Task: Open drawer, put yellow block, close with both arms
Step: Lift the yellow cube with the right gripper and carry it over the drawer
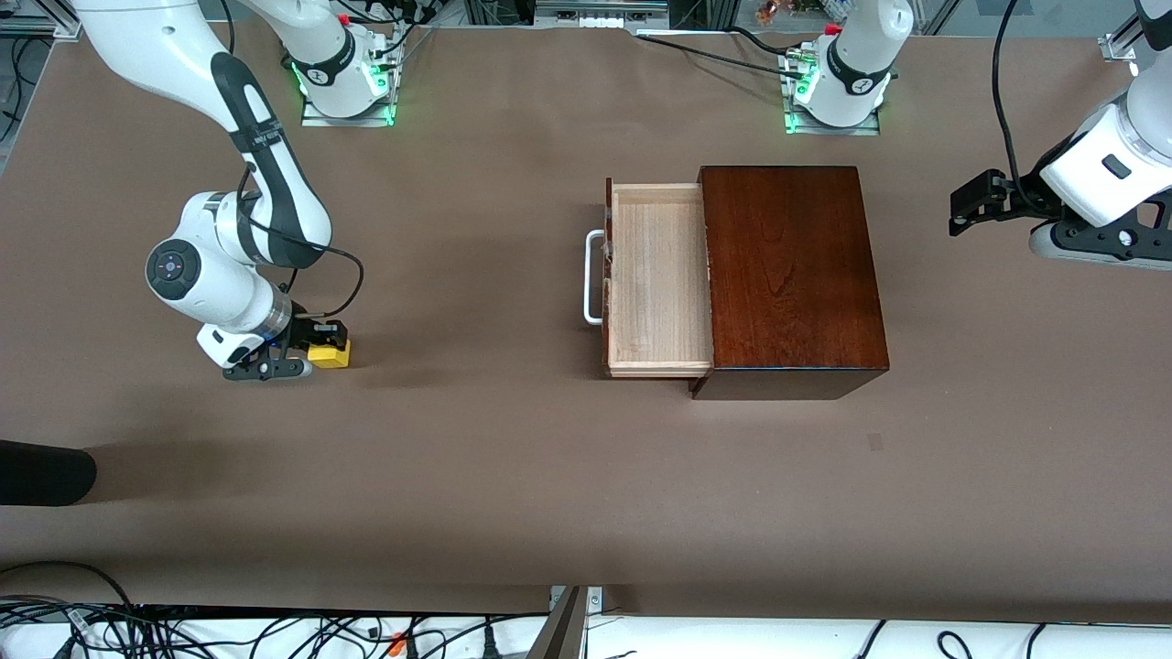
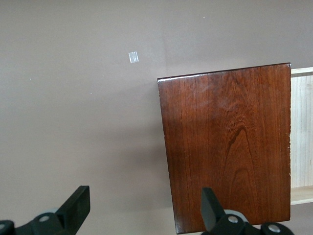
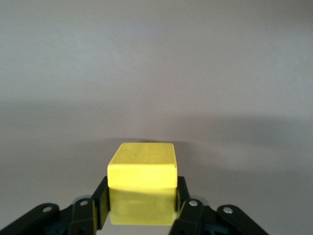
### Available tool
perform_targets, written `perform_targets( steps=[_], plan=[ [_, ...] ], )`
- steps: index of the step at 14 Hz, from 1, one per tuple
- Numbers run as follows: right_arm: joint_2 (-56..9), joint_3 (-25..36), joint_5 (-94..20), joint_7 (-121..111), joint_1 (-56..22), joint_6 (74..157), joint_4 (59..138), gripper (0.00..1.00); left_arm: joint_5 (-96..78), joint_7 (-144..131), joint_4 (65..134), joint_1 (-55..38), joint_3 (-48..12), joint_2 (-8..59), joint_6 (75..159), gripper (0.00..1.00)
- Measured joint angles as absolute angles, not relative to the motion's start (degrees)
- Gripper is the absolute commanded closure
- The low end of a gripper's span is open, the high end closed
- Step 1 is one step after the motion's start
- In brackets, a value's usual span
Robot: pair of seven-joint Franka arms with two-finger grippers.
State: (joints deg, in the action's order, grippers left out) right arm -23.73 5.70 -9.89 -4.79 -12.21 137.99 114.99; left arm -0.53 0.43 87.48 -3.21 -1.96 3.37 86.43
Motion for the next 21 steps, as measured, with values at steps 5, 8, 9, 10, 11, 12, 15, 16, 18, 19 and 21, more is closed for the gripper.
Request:
perform_targets(
  steps=[5, 8, 9, 10, 11, 12, 15, 16, 18, 19, 21],
  plan=[
    [-21.0, 5.3, -9.9, -4.8, -12.4, 120.1, 103.8, 0.74, -0.5, 0.4, 87.5, -3.2, -1.9, 3.3, 86.4, 0.0],
    [-19.7, 5.2, -9.9, -4.8, -13.4, 108.8, 95.7, 0.74, -0.5, 0.4, 87.5, -3.2, -1.9, 3.2, 86.4, 0.0],
    [-19.5, 5.2, -9.9, -4.8, -13.9, 105.1, 92.7, 0.74, -0.5, 0.4, 87.5, -3.2, -1.9, 3.2, 86.4, 0.0],
    [-19.4, 5.2, -9.9, -4.8, -14.3, 102.1, 90.1, 0.74, -0.5, 0.4, 87.5, -3.2, -1.9, 3.2, 86.4, 0.0],
    [-19.2, 5.1, -9.9, -5.0, -14.8, 99.2, 87.5, 0.74, -0.5, 0.4, 87.5, -3.2, -1.9, 3.2, 86.4, 0.0],
    [-19.1, 4.8, -9.9, -5.3, -15.5, 96.3, 85.4, 0.74, -0.5, 0.4, 87.5, -3.2, -1.9, 3.2, 86.4, 0.0],
    [-19.0, 1.1, -9.5, -5.5, -17.7, 91.7, 82.0, 0.74, -0.5, 0.4, 87.5, -3.2, -1.9, 3.2, 86.4, 0.0],
    [-18.9, -0.8, -8.3, -5.4, -18.8, 91.7, 81.6, 0.74, -0.5, 0.4, 87.5, -3.2, -1.9, 3.2, 86.4, 0.0],
    [-18.9, -3.9, -5.1, -5.4, -22.2, 91.8, 81.1, 0.74, -0.5, 0.4, 87.5, -3.2, -1.9, 3.2, 86.4, 0.0],
    [-19.0, -4.8, -3.9, -5.4, -24.5, 91.8, 80.4, 0.74, -0.5, 0.4, 87.5, -3.2, -1.9, 3.2, 86.4, 0.0],
    [-19.2, -5.3, -1.6, -5.4, -29.6, 91.9, 78.8, 0.74, -0.5, 0.4, 87.5, -3.2, -1.9, 3.2, 86.4, 0.0]
  ],
)
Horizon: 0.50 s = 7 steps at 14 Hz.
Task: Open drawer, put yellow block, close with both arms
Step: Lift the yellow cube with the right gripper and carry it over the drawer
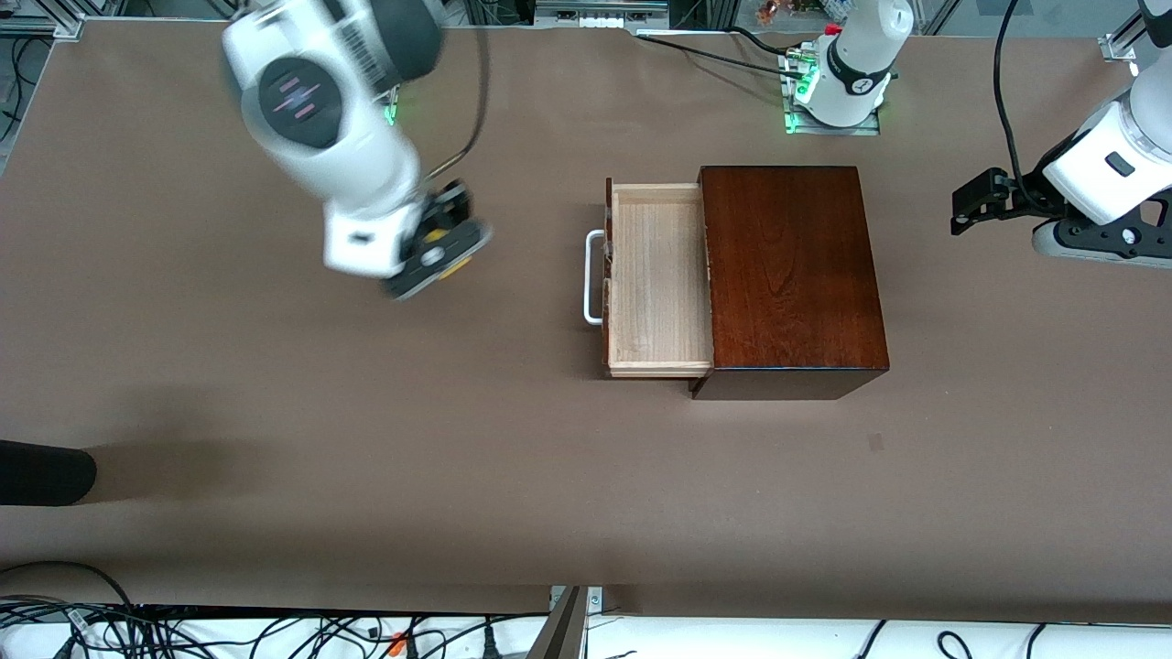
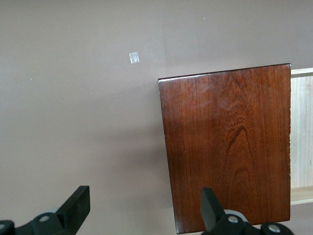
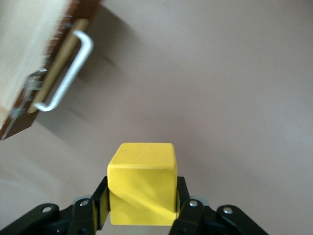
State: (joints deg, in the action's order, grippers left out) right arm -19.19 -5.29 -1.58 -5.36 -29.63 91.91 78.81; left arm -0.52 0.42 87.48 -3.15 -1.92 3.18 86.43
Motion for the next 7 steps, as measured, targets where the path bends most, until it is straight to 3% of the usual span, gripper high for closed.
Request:
perform_targets(
  steps=[3, 7],
  plan=[
    [-20.7, -5.4, 0.0, -5.4, -36.3, 95.1, 77.5, 0.74, -0.5, 0.4, 87.5, -3.2, -1.9, 3.2, 86.4, 0.0],
    [-25.4, -5.5, 0.4, -5.6, -43.3, 105.5, 77.4, 0.73, -0.5, 0.4, 87.5, -3.2, -1.9, 3.2, 86.4, 0.0]
  ],
)
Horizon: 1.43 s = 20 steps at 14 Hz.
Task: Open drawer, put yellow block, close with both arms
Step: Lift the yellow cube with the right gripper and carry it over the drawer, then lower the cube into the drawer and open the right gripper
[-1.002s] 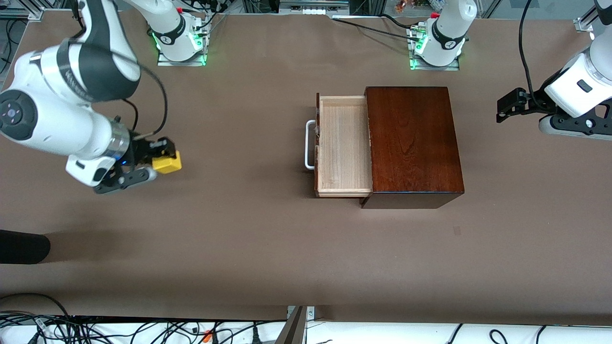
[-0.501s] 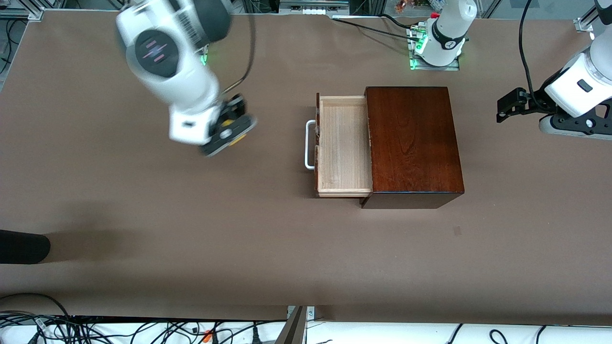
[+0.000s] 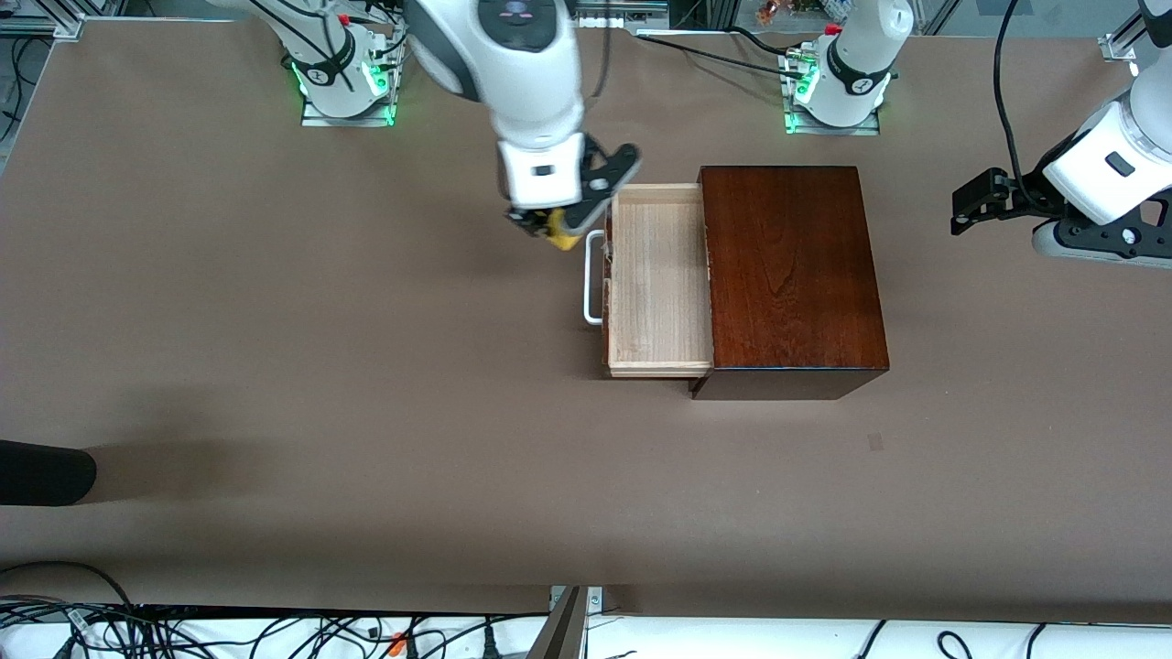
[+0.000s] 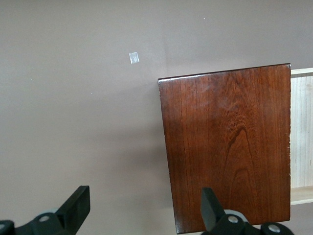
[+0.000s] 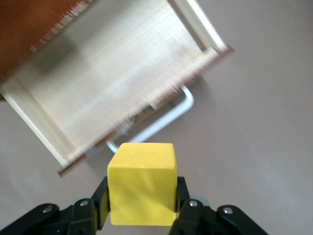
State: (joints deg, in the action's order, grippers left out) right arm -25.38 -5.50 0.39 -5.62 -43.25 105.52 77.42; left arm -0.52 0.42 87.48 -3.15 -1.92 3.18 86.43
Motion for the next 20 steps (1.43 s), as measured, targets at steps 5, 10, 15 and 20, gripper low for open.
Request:
perform_targets(
  steps=[5, 10, 15, 20],
  plan=[
    [-32.4, -5.5, 4.1, -10.3, -48.1, 116.3, 76.0, 0.73, -0.5, 0.4, 87.5, -3.2, -1.9, 3.2, 86.4, 0.0],
    [-37.5, -5.4, 7.7, -20.3, -49.2, 116.6, 71.3, 0.73, -0.5, 0.4, 87.5, -3.2, -1.9, 3.2, 86.4, 0.0],
    [-39.4, -5.4, 8.0, -24.0, -49.3, 116.3, 71.0, 0.73, -0.5, 0.4, 87.5, -3.2, -1.9, 3.2, 86.4, 0.0],
    [-41.7, -5.4, 8.1, -25.6, -49.5, 116.3, 71.0, 0.72, -0.5, 0.4, 87.5, -3.2, -1.9, 3.2, 86.4, 0.0]
  ],
)
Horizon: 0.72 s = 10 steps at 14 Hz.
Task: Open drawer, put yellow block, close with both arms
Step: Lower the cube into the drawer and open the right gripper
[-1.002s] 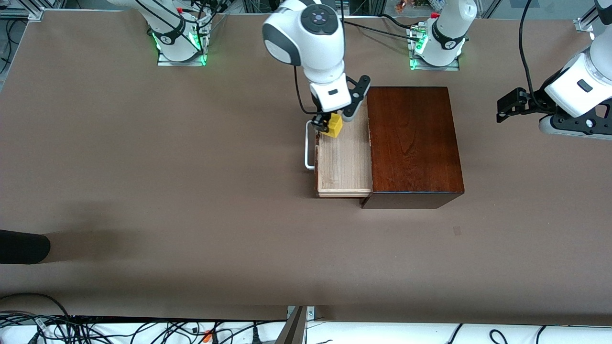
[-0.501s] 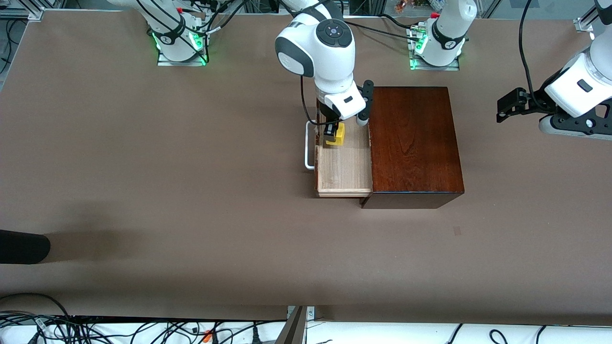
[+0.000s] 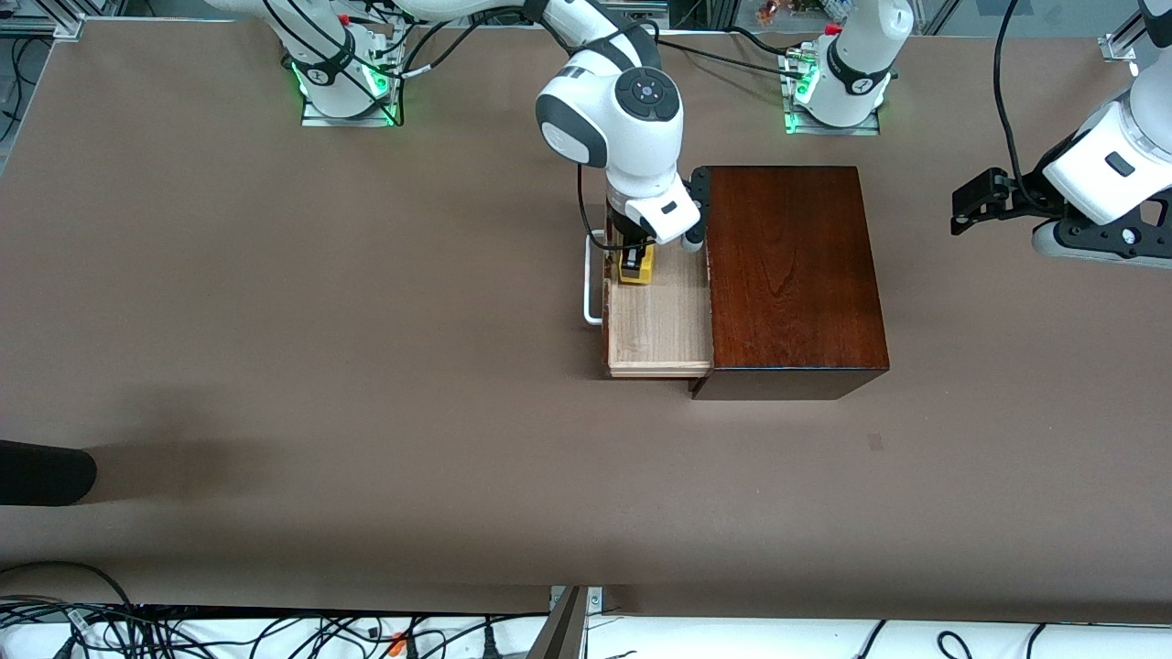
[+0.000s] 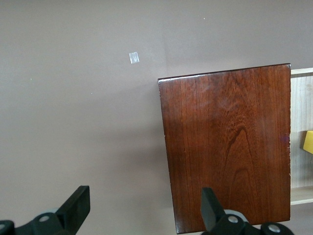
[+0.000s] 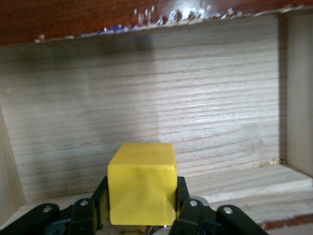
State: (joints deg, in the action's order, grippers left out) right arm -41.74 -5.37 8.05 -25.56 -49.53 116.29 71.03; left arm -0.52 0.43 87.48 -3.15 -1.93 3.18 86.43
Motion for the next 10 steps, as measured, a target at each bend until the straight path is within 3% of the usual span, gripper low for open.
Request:
perform_targets(
  steps=[5, 6, 7, 8, 10],
  plan=[
    [-42.9, -5.3, 8.1, -26.6, -49.6, 116.3, 71.0, 0.71, -0.5, 0.4, 87.5, -3.2, -1.9, 3.2, 86.4, 0.0],
    [-43.1, -5.3, 8.1, -26.8, -49.6, 116.3, 71.0, 0.56, -0.5, 0.4, 87.5, -3.2, -1.9, 3.2, 86.4, 0.0],
    [-43.2, -5.3, 8.1, -26.9, -49.6, 116.3, 71.0, 0.18, -0.5, 0.4, 87.5, -3.2, -1.9, 3.2, 86.4, 0.0],
    [-43.2, -5.3, 8.1, -26.9, -49.6, 116.3, 71.0, 0.0, -0.5, 0.4, 87.5, -3.2, -1.9, 3.2, 86.4, 0.0],
    [-43.2, -5.2, 8.1, -26.9, -49.6, 116.3, 71.0, 0.0, -0.5, 0.4, 87.5, -3.2, -1.9, 3.2, 86.4, 0.0]
  ],
)
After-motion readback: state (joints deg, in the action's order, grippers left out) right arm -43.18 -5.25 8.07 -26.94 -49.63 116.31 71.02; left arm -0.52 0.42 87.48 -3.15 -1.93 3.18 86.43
